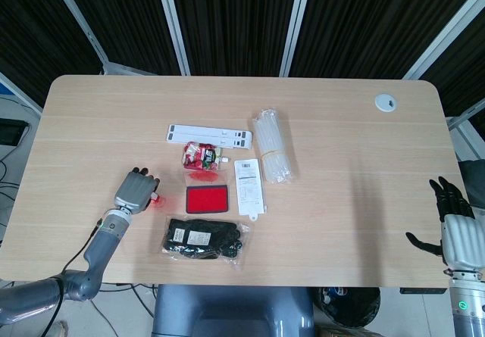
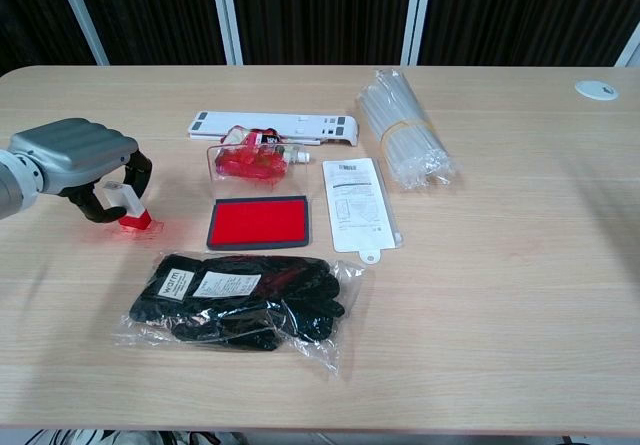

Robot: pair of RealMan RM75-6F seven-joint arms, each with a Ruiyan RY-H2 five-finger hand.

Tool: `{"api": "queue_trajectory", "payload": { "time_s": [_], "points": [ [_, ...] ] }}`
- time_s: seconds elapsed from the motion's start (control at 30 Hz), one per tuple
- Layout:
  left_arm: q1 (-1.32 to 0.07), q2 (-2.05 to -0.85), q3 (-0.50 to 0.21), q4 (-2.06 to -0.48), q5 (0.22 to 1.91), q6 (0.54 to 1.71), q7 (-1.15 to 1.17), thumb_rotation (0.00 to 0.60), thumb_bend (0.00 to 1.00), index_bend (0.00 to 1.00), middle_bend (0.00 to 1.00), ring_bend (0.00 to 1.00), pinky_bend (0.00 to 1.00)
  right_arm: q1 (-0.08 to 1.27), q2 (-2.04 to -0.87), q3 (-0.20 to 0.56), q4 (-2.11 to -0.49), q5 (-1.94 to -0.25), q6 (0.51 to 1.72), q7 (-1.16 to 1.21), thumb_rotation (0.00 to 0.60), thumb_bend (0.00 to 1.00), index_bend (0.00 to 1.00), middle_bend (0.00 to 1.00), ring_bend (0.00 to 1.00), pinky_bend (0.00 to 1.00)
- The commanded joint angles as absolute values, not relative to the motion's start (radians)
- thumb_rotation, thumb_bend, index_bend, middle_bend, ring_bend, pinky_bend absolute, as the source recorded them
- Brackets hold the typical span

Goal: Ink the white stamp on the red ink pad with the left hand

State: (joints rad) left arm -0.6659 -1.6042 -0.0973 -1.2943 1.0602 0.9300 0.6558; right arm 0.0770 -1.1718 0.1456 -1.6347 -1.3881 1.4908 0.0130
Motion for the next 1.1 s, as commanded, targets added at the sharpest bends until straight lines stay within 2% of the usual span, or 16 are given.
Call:
{"api": "queue_trajectory", "payload": {
  "time_s": [0.03, 0.2, 0.53, 0.83, 1.1],
  "points": [
    [-0.666, -1.606, -0.096, -1.292, 1.061, 0.932, 0.653, 0.6, 0.36, 0.52, 0.48, 0.24, 0.31, 0.077, -1.172, 0.146, -1.635, -1.387, 1.491, 0.014, 0.6, 0.09, 0.0, 0.0, 0.0, 0.17],
    [-0.667, -1.61, -0.091, -1.285, 1.069, 0.938, 0.645, 0.6, 0.42, 0.6, 0.57, 0.31, 0.36, 0.076, -1.172, 0.146, -1.634, -1.387, 1.492, 0.015, 0.6, 0.09, 0.0, 0.0, 0.0, 0.17],
    [-0.653, -1.621, -0.093, -1.283, 1.13, 1.013, 0.601, 0.6, 0.48, 0.72, 0.7, 0.51, 0.58, 0.076, -1.173, 0.147, -1.634, -1.387, 1.493, 0.018, 0.6, 0.1, 0.0, 0.0, 0.0, 0.17],
    [-0.652, -1.633, -0.107, -1.328, 1.152, 1.058, 0.606, 0.6, 0.5, 0.75, 0.74, 0.56, 0.62, 0.076, -1.174, 0.147, -1.634, -1.389, 1.496, 0.017, 0.6, 0.1, 0.0, 0.0, 0.0, 0.17],
    [-0.668, -1.681, -0.151, -1.411, 1.098, 1.107, 0.705, 0.6, 0.5, 0.77, 0.76, 0.59, 0.65, 0.075, -1.174, 0.147, -1.635, -1.389, 1.496, 0.018, 0.6, 0.1, 0.0, 0.0, 0.0, 0.17]
  ]
}}
